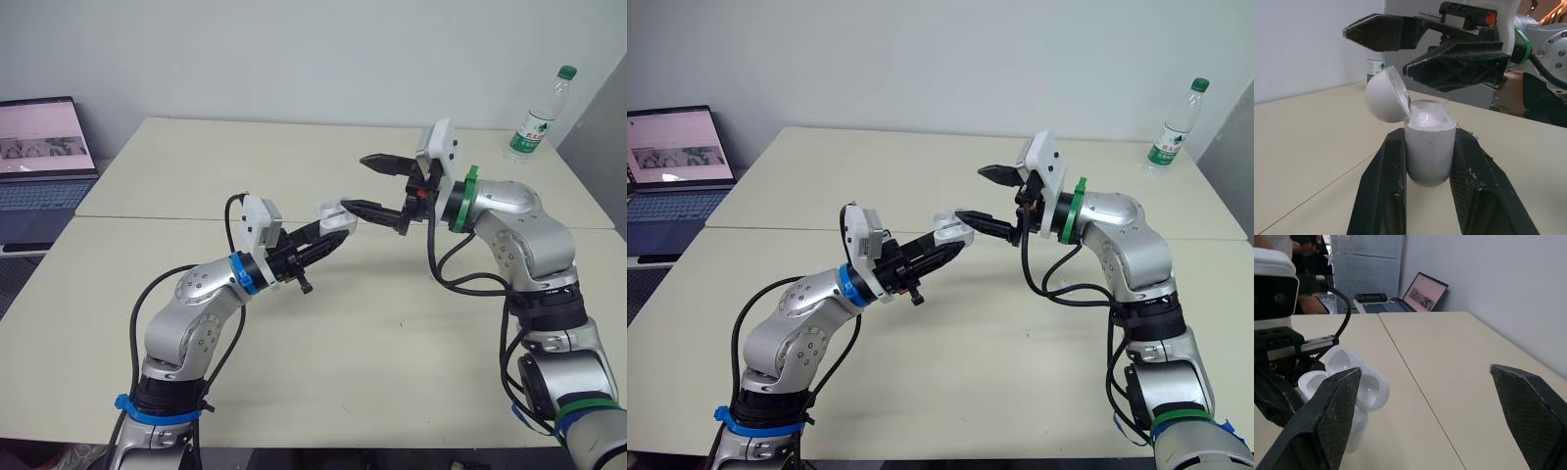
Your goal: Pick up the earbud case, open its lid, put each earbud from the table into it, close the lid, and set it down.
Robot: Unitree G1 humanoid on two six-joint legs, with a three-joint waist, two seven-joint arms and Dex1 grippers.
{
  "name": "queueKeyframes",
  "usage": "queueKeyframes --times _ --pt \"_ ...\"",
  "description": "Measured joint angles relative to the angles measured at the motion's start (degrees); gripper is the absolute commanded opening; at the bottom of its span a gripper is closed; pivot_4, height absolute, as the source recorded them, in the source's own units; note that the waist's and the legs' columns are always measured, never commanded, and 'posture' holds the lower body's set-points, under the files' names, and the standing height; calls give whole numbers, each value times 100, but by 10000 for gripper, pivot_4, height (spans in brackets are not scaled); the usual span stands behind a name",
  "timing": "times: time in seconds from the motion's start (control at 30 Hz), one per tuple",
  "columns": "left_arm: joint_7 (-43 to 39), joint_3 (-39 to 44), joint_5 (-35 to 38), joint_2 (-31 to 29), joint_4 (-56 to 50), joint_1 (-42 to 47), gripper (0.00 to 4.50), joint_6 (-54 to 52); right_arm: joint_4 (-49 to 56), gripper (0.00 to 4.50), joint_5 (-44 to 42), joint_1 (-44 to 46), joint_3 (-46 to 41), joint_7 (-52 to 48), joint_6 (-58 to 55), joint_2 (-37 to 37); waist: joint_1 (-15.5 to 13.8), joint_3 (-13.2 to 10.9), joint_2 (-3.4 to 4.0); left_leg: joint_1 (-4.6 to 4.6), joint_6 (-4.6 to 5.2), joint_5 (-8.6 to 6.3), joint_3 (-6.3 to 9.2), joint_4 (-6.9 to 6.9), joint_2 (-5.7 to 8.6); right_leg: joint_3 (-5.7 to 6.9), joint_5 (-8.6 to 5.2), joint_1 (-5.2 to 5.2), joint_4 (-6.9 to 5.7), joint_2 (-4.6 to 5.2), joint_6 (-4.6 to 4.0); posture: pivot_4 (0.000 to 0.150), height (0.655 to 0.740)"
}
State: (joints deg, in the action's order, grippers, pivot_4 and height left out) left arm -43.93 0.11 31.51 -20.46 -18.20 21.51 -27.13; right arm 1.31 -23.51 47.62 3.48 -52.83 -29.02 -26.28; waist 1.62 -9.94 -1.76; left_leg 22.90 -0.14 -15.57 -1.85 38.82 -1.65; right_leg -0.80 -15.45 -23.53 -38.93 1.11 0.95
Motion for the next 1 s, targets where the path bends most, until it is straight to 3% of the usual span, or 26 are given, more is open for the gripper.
queueKeyframes --times 0.2,0.4,0.67,1.0 --pt "162 17 -48 39 3 -27 7933 64 31 43882 -153 -17 -12 -96 -165 -112 0 0 0 0 0 0 0 0 0 0 0 0 1 1 0 1500 7400" --pt "829 225 -734 59 308 -260 7933 774 25 43882 -217 -496 -262 66 -528 -643 -11 0 0 0 0 0 -1 -1 0 -2 0 1 4 2 0 1500 7400" --pt "1792 469 -1380 389 405 -671 7933 1474 -719 43882 490 -1633 -323 695 -542 -1057 -17 0 -1 2 1 0 -6 -5 1 -6 0 0 7 4 0 1500 7400" --pt "2239 449 -1496 675 -44 -1247 7933 1514 -1412 43882 1020 -1776 -152 483 -284 -1495 -8 -1 -2 -1 1 0 -6 -4 2 -6 0 2 6 -1 1 1500 7400"
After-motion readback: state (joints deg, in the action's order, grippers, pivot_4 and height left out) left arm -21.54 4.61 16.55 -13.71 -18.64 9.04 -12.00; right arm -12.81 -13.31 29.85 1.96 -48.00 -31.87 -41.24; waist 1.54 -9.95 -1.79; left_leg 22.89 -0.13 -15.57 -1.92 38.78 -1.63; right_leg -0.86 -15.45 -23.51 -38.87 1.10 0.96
